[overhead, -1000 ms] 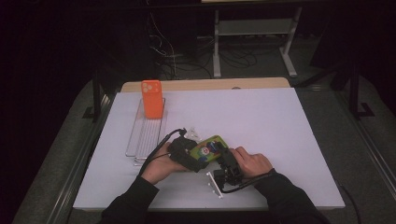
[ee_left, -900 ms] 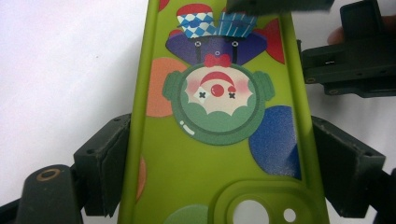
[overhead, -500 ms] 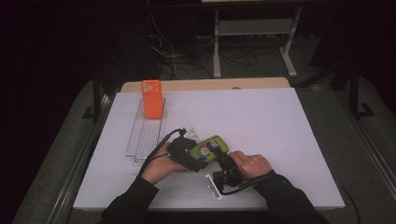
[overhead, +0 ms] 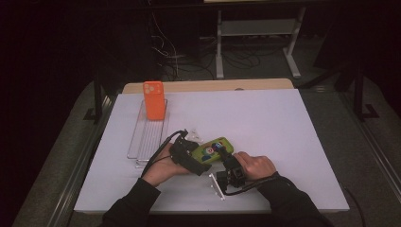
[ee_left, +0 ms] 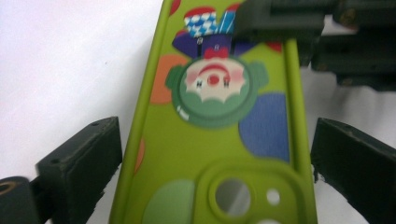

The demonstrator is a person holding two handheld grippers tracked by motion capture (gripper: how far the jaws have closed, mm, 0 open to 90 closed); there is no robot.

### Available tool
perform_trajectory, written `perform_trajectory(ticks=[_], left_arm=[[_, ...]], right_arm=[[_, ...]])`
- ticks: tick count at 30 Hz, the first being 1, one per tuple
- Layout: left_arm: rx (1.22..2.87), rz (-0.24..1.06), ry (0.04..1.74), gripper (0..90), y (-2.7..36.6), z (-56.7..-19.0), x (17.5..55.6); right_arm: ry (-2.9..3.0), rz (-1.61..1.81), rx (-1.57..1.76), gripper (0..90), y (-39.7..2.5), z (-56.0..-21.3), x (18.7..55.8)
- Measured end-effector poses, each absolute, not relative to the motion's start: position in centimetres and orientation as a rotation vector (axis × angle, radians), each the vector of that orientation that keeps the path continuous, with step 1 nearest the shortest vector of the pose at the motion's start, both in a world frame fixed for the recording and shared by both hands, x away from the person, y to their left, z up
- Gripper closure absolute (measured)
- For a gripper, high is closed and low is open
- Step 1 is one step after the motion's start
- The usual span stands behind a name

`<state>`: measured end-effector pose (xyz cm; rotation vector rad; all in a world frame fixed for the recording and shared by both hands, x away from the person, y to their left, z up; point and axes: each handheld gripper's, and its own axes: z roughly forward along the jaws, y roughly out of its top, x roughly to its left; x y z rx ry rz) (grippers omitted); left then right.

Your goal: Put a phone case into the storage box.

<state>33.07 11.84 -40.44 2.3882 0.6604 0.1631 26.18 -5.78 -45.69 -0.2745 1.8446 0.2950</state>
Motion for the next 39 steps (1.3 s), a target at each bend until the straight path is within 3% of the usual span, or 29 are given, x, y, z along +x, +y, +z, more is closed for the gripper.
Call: perform_trajectory(ticks=[18, 39], left_arm=[[2.344, 0.179, 0.7, 0.0, 12.8, -39.9, 33.3], [2.306, 0.204, 0.724, 0.0, 13.3, -39.8, 33.7]], right_arm=[[1.932, 0.365, -0.059, 75.8, -7.5, -44.2, 27.8], [2.14, 0.818, 0.542, 75.8, -9.8, -41.9, 29.7]])
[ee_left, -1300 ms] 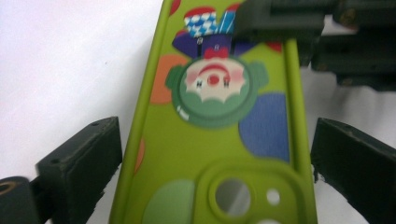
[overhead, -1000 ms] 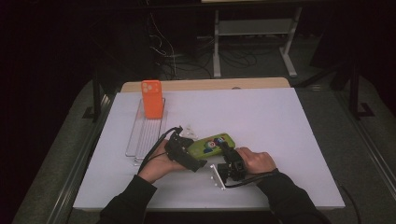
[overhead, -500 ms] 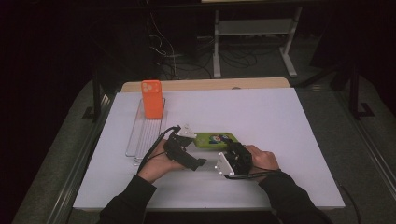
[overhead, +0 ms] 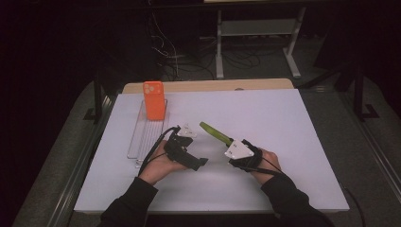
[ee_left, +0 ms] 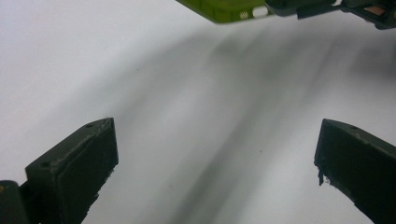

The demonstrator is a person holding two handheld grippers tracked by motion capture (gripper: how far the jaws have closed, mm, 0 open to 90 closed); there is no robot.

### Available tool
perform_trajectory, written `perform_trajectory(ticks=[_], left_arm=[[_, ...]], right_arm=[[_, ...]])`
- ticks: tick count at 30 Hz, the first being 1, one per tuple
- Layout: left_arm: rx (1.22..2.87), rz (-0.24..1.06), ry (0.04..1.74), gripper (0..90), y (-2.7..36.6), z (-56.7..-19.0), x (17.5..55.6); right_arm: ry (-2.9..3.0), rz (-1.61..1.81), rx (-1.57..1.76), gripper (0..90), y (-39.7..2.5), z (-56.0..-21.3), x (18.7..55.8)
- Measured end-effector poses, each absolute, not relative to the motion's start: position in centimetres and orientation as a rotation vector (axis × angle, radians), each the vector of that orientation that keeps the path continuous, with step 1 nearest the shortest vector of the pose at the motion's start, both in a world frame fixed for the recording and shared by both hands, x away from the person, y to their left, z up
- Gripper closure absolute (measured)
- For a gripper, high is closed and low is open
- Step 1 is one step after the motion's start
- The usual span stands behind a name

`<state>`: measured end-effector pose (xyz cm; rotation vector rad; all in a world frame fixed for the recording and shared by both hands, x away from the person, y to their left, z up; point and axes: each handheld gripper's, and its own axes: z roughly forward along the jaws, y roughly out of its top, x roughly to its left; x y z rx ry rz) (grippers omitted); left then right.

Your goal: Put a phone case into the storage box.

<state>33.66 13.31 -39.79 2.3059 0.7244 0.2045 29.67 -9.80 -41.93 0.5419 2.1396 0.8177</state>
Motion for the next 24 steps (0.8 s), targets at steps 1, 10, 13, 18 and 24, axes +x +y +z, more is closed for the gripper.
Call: perform_trajectory(ticks=[1, 10, 13, 18, 24], left_arm=[[2.303, 0.213, 0.721, 0.0, 13.3, -39.8, 33.7], [2.278, 0.217, 0.756, 0.0, 13.4, -39.7, 33.7], [2.267, 0.222, 0.763, 0.0, 13.5, -39.7, 33.7], [2.24, 0.217, 0.782, 0.0, 13.7, -39.6, 34.0], [2.194, 0.201, 0.786, 0.0, 13.5, -39.0, 34.8]], right_arm=[[2.144, 0.843, 0.579, 75.9, -9.8, -41.9, 29.7], [2.2, 1.083, 0.879, 75.9, -10.7, -41.7, 30.5], [2.213, 1.143, 0.945, 75.9, -11.3, -41.7, 30.9], [2.199, 1.29, 1.102, 75.9, -12.0, -41.9, 31.4], [2.185, 1.353, 1.172, 75.9, -12.5, -41.8, 31.4]])
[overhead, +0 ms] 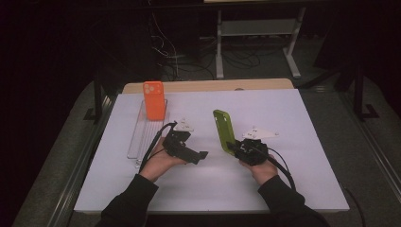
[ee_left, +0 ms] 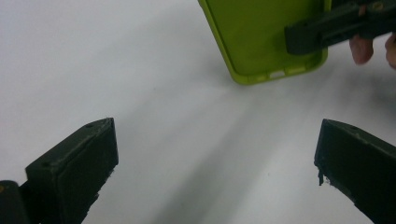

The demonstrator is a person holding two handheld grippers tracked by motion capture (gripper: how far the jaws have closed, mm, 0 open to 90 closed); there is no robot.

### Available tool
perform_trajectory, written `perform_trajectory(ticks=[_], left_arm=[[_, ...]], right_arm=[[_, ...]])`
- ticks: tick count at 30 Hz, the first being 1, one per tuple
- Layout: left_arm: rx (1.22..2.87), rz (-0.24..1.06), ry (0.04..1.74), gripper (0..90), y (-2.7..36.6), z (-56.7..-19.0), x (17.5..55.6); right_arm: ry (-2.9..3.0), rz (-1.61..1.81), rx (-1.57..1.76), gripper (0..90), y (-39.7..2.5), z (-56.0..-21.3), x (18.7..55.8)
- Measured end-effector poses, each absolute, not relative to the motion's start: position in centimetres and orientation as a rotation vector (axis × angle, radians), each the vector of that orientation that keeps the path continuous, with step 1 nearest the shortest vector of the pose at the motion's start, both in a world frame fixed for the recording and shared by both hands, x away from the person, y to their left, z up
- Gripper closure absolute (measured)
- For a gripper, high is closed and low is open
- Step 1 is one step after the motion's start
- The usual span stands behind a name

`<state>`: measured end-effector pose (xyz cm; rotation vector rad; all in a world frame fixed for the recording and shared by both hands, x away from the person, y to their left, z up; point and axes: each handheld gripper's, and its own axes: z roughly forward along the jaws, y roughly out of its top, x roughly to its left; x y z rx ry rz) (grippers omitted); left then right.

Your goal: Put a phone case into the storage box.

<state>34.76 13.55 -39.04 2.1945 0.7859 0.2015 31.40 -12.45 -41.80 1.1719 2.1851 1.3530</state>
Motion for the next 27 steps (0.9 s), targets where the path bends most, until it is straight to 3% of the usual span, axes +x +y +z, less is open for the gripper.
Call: perform_trajectory(ticks=[17, 27], left_arm=[[2.054, 0.117, 0.757, 0.0, 11.3, -35.8, 37.7], [2.031, 0.118, 0.713, 0.0, 9.6, -35.7, 38.2]], right_arm=[[2.162, 1.425, 1.18, 75.9, -11.9, -41.1, 30.9], [2.174, 1.461, 1.148, 75.9, -11.0, -40.8, 30.5]])
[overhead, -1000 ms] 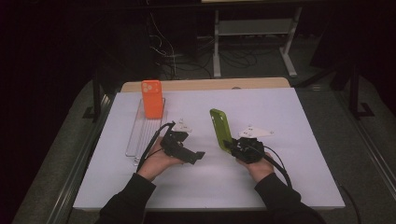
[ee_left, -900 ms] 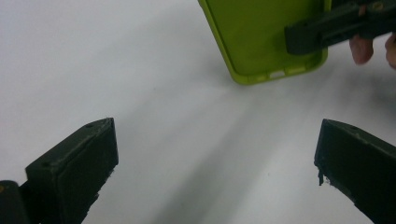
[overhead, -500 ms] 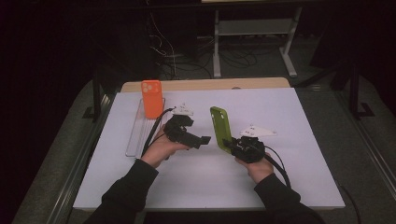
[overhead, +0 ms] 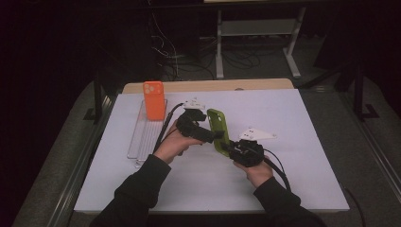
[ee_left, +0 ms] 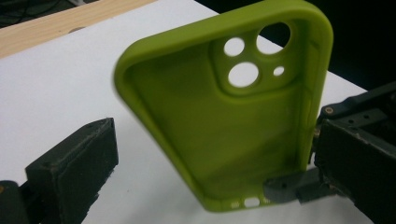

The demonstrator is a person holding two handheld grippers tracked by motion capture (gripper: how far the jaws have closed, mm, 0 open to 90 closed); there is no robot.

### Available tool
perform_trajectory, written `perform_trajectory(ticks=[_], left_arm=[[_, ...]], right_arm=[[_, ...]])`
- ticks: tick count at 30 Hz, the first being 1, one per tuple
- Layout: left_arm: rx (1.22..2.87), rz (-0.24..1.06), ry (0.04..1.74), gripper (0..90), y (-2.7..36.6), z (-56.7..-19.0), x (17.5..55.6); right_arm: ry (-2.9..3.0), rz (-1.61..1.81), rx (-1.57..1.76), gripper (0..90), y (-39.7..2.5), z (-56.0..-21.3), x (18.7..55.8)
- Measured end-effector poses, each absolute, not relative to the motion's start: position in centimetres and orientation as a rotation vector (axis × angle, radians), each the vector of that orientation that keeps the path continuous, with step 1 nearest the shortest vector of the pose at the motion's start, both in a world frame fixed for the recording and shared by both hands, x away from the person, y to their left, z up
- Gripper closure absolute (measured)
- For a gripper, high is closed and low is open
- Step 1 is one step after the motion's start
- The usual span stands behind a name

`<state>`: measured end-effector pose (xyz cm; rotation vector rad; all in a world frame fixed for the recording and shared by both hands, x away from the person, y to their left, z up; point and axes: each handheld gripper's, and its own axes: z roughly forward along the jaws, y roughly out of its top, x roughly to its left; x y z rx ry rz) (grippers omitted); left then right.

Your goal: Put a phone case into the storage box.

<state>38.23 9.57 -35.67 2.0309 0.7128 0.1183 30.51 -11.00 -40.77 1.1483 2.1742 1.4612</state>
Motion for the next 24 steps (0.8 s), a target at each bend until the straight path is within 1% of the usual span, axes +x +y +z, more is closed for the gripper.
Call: perform_trajectory(ticks=[4, 9, 13, 19, 20, 22, 24], left_arm=[[2.004, 0.11, 0.73, 0.0, 9.14, -35.81, 38.22], [1.984, 0.132, 0.745, 0.0, 8.82, -35.91, 38.25], [1.963, 0.115, 0.755, 0.0, 8.67, -35.96, 38.32], [1.971, 0.121, 0.753, 0.0, 8.55, -36.06, 38.31], [1.97, 0.132, 0.753, 1.2, 8.55, -36.06, 38.32], [1.96, 0.139, 0.766, 6.5, 8.65, -35.99, 38.31], [1.951, 0.136, 0.758, 7.5, 8.69, -35.95, 38.32]], right_arm=[[2.177, 1.47, 1.145, 75.9, -10.78, -40.69, 30.39], [2.172, 1.476, 1.149, 75.9, -10.6, -40.76, 30.41], [2.179, 1.48, 1.144, 75.9, -10.39, -40.82, 30.37], [2.194, 1.471, 1.141, 75.9, -10.12, -40.98, 30.32], [2.197, 1.47, 1.141, 75.9, -10.08, -41.01, 30.33], [2.199, 1.468, 1.142, 75.8, -10.02, -41.08, 30.33], [2.203, 1.462, 1.134, 75.8, -10.01, -41.13, 30.37]])
